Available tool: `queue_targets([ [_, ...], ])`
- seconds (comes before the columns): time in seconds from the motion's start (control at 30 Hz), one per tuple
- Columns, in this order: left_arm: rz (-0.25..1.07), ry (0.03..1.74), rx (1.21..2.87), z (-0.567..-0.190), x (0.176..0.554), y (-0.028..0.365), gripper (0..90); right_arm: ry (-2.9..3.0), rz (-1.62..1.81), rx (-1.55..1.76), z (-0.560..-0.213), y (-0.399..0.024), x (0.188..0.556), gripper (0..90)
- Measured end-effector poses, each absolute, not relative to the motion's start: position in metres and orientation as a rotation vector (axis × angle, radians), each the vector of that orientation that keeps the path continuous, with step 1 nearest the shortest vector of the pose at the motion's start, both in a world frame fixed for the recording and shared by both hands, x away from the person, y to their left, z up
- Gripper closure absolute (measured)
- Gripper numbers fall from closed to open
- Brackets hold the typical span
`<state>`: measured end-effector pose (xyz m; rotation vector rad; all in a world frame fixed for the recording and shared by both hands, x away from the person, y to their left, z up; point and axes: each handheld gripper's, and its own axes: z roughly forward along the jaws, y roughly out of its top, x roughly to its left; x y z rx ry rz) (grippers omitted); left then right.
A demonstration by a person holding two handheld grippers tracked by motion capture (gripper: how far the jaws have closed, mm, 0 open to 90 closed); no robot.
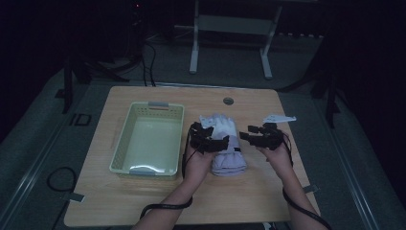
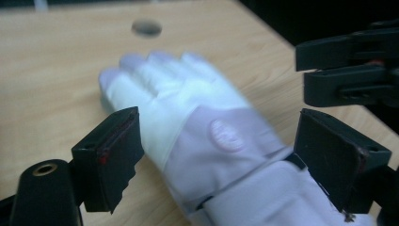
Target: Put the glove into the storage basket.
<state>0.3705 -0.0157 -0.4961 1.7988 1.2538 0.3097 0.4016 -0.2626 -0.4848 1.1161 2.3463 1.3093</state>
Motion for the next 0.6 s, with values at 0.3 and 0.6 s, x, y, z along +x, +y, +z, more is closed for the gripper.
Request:
queue_targets([
  [0.3,0.215,1.387,1.850,-0.533,0.384,-0.021,23.5,2.425,1.223,1.187,-0.525,-0.250,0.409,44.1],
  [0.6,0.002,1.419,1.815,-0.561,0.391,-0.010,23.8,2.527,1.213,1.319,-0.550,-0.248,0.416,47.9],
])
